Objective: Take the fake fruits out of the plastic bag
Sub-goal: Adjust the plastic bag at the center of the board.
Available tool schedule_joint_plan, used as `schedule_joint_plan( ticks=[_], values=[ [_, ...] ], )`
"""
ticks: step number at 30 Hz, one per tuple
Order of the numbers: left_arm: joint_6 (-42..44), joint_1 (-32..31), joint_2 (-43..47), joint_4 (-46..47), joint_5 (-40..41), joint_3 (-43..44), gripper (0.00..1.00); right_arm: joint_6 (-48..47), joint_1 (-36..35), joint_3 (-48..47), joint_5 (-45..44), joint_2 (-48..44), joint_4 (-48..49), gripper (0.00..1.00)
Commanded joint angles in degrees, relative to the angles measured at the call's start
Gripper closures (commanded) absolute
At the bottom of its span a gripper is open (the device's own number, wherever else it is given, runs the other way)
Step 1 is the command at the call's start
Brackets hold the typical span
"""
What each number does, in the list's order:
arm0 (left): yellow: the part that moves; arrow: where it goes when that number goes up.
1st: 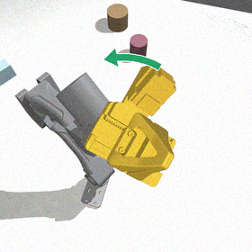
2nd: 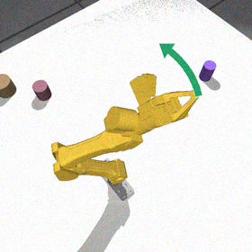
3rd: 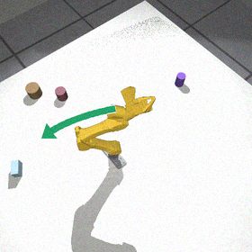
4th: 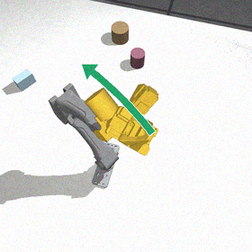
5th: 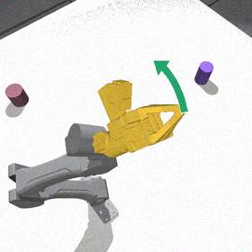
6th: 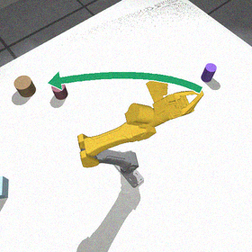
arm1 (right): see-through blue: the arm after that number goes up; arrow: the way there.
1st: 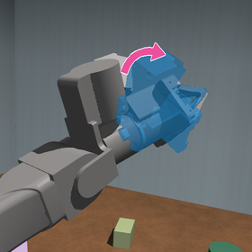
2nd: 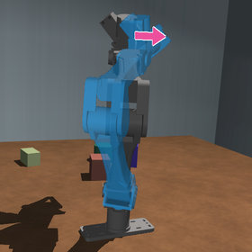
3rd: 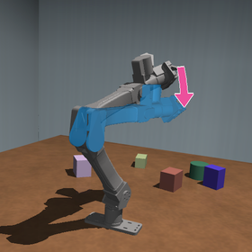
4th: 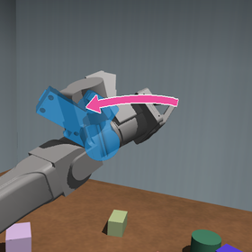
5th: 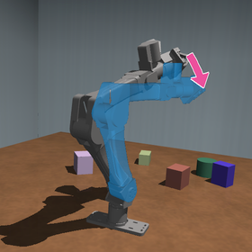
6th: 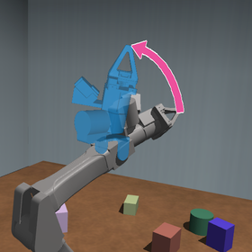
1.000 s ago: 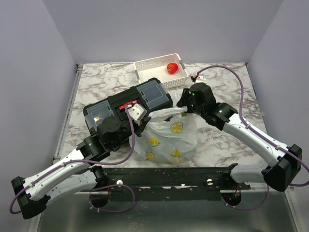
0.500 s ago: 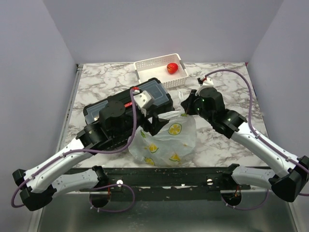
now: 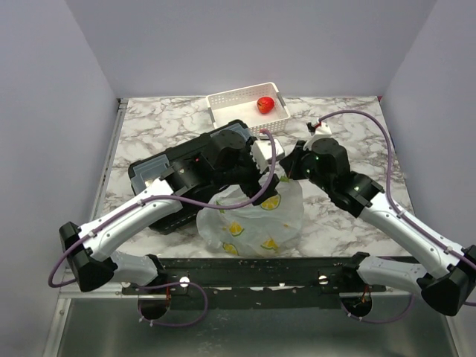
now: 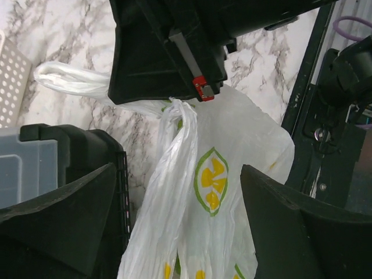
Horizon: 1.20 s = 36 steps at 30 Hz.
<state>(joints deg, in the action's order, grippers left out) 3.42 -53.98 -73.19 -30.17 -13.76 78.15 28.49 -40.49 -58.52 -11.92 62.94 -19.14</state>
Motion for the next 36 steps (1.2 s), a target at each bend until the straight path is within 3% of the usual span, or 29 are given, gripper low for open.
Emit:
schedule_joint_plan(
  ticks=[1,6,9,10,13,18,24,31,36],
  values=[
    [-1.36,-0.07,-3.77,-1.40,2.46,3.57,0.17,0.84,0.11,0.84,1.28,-1.74,0.22,0.97],
    [-4.36,-0.03,-4.38,1.09,9.52,4.41,0.43,1.59,0.06,2.17,0.93,-3.65,-1.69,0.97],
    [-6.63,-0.08,-3.82,3.62,11.83,4.36,0.81,2.25,0.13,3.36,0.20,-5.64,-2.84,0.97],
    [-7.26,-0.08,-3.80,4.35,12.28,4.42,0.90,2.32,0.11,3.39,-0.28,-6.19,-3.58,0.97],
    [-10.52,-0.08,-3.63,8.72,12.44,4.02,1.00,3.30,0.06,3.12,-5.14,-8.91,-6.85,0.97],
    [-17.96,0.01,-4.30,20.08,6.43,3.46,1.00,5.64,0.06,-0.75,-20.23,-12.95,-14.77,0.99],
    [-26.20,0.74,-10.37,27.34,1.31,11.73,1.00,2.81,0.11,-5.72,-33.09,-12.87,-18.85,0.99],
    [-27.48,5.35,-21.91,18.66,-5.46,36.25,1.00,-4.21,0.22,-15.77,-41.37,-3.17,-18.31,0.99],
    [-28.81,9.40,-21.79,17.78,-9.10,37.99,1.00,-7.57,0.35,-19.47,-40.51,-0.83,-15.58,0.99]
  ],
)
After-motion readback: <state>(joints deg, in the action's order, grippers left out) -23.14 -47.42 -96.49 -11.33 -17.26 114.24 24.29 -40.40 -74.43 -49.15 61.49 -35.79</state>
